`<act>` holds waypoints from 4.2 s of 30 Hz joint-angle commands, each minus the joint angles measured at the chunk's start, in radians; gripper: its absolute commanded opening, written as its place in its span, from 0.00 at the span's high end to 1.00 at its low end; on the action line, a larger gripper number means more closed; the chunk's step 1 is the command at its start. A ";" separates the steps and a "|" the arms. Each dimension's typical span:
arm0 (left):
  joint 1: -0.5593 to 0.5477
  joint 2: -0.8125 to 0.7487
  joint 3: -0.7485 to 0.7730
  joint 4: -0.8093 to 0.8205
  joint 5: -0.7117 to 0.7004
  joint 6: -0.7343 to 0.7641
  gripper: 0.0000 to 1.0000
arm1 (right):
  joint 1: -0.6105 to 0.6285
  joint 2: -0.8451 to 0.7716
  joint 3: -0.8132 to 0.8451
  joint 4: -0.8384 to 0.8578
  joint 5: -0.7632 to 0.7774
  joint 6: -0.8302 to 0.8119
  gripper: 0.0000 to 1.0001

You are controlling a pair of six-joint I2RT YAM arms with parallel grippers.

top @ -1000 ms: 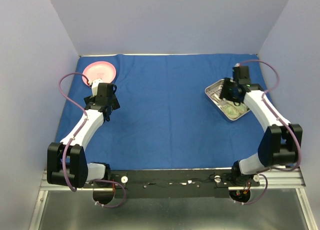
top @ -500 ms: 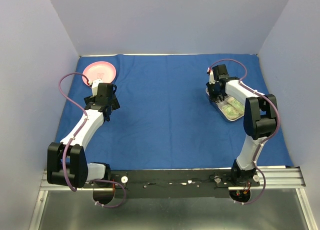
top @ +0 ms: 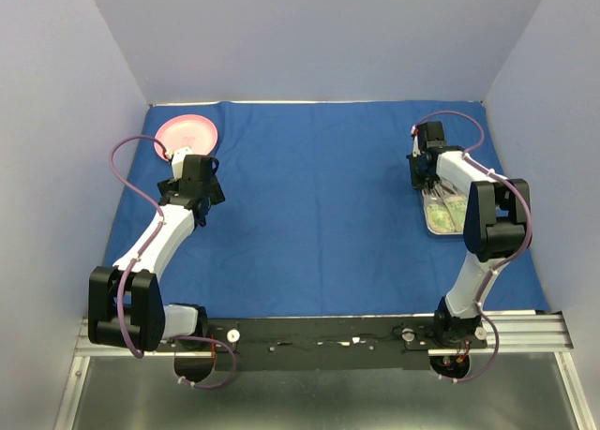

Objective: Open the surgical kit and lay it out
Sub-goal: Move the container from the surgical kit, then pick up the medical item from the container, then place the medical item in the surgical kit.

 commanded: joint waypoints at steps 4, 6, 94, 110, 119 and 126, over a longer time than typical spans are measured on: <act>0.004 -0.016 0.019 0.025 -0.018 0.006 0.01 | -0.002 -0.061 -0.059 0.005 0.036 -0.046 0.84; 0.004 -0.013 0.017 0.025 -0.013 0.006 0.01 | -0.002 -0.090 -0.050 -0.009 0.028 -0.025 0.67; -0.444 0.383 0.522 0.130 0.573 -0.205 0.40 | 0.420 -0.216 0.042 0.182 -0.507 0.814 0.99; -0.296 0.387 0.551 0.128 0.644 0.014 1.00 | 0.425 -0.256 0.030 0.074 -0.410 0.615 0.46; -0.069 0.574 0.687 0.046 0.902 0.308 1.00 | 0.419 -0.351 -0.045 -0.015 -0.256 0.498 0.12; 0.017 0.856 0.931 -0.064 1.045 0.442 1.00 | 0.403 -0.410 -0.116 -0.051 -0.204 0.445 0.11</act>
